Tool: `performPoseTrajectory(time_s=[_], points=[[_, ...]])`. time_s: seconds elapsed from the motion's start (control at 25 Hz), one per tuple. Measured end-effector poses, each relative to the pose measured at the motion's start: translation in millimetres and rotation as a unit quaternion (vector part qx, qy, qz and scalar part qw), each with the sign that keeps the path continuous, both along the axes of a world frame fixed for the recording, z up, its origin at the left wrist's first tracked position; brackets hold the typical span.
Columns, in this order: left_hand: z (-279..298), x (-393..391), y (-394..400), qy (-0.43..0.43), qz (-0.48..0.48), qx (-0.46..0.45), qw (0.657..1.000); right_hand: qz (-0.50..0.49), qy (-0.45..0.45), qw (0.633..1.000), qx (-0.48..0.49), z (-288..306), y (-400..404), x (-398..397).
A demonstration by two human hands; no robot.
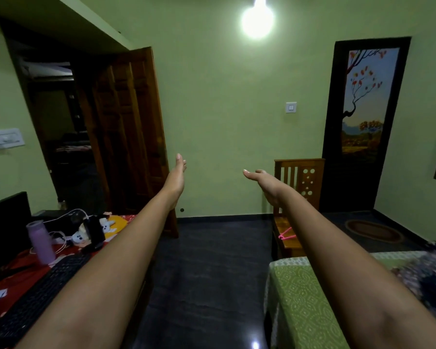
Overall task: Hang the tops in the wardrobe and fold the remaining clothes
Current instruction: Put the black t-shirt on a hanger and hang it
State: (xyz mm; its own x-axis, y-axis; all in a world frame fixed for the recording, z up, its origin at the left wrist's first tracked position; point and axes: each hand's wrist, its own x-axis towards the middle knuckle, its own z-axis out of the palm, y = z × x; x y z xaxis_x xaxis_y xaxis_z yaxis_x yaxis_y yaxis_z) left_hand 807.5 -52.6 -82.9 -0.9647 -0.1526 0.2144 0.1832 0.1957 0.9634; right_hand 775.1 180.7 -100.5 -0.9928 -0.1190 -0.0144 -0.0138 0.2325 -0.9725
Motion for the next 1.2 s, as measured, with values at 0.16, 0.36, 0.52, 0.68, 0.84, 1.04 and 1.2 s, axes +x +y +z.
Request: performPoseTrajectory(time_s=[0.16,0.36,0.52,0.68,0.84,1.04,1.2], points=[[3,-113,1,-0.018,0.008,0.000,1.000,-0.020,0.002,1.000,0.000,15,5,-104],[-6,-238,20,-0.026,-0.010,0.023,0.999,-0.050,-0.014,0.999,0.009,10,26,-205],[-10,-336,64,-0.024,-0.051,0.031,0.998,-0.116,-0.013,0.993,0.021,6,69,-268],[-13,-436,133,-0.022,-0.154,0.025,0.988,-0.202,-0.005,0.979,-0.003,-2,130,-326],[1,-521,212,-0.033,-0.277,0.001,0.960,-0.322,0.000,0.946,-0.035,0,192,-359],[20,-571,311,-0.022,-0.410,-0.036,0.911,-0.482,0.011,0.875,-0.049,-3,268,-349],[-2,-565,389,-0.049,-0.499,-0.050,0.864,-0.615,-0.016,0.786,-0.059,-21,303,-303]])
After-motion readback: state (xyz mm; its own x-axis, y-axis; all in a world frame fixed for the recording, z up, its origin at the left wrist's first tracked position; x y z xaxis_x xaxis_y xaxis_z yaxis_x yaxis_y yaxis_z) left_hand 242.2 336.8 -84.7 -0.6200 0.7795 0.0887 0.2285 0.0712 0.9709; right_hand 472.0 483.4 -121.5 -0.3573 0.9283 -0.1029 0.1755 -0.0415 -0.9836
